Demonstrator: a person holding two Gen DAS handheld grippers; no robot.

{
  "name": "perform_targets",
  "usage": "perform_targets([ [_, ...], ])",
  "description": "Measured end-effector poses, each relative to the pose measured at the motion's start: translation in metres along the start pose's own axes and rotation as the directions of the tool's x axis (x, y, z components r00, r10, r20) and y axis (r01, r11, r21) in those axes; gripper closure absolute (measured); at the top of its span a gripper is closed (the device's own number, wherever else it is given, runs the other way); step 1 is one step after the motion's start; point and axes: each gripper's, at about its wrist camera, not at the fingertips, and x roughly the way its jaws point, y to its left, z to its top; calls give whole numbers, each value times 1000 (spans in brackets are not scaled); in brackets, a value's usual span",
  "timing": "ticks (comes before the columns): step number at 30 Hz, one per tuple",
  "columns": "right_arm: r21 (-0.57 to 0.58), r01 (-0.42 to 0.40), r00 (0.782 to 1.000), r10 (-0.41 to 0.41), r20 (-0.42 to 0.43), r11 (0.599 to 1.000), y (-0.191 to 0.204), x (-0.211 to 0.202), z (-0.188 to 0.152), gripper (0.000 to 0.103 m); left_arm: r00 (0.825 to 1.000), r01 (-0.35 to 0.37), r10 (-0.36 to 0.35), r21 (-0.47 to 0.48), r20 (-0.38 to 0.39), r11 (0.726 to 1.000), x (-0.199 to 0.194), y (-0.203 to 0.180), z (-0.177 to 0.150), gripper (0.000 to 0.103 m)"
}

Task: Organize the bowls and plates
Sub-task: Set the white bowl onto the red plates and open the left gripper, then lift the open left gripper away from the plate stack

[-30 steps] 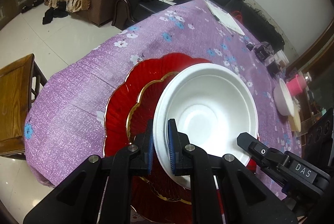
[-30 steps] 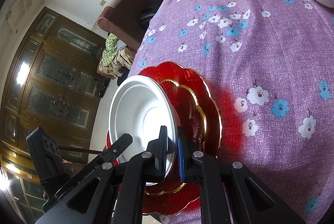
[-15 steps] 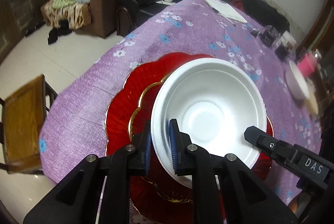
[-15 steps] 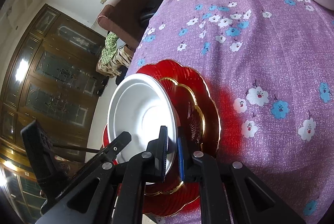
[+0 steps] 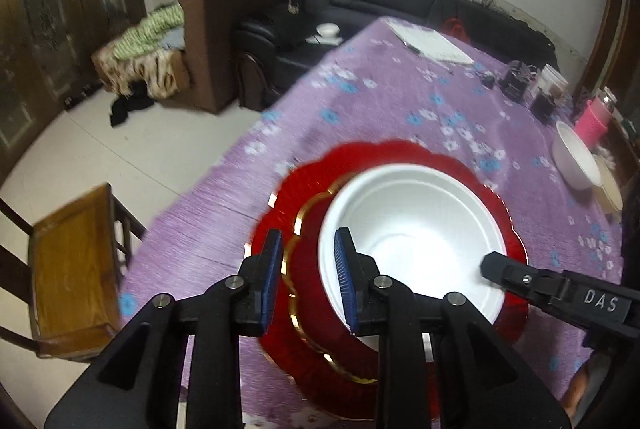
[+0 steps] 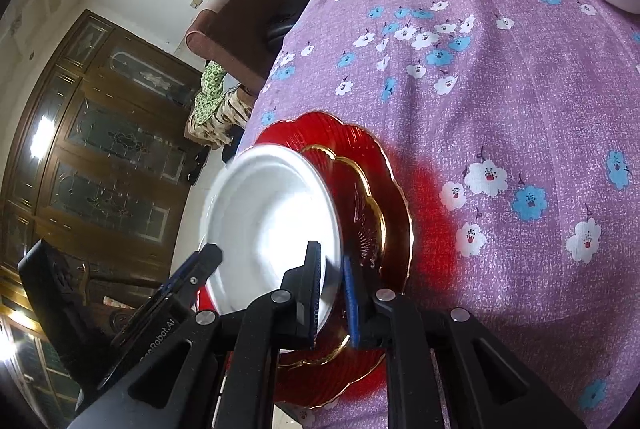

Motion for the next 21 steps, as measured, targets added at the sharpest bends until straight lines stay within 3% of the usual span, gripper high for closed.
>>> perform_targets([
  [6,-41,-25,998,27,53,999,7,-16,-2,87,998,-6,9,-52,63,999,-13,13,5,79],
  [8,-45,-32,996,35,77,998,7,-22,-2,78,997,-9,13,-55,71,998,-14,12,4,79],
  [13,-24,-77,987,80,139,997,-8,-39,3,75,998,5,-3,-18,70,1000,-16,-2,-1,79],
  [21,22,-72,977,66,200,997,-32,-59,12,72,997,15,-18,43,79,999,-23,-31,-3,79],
])
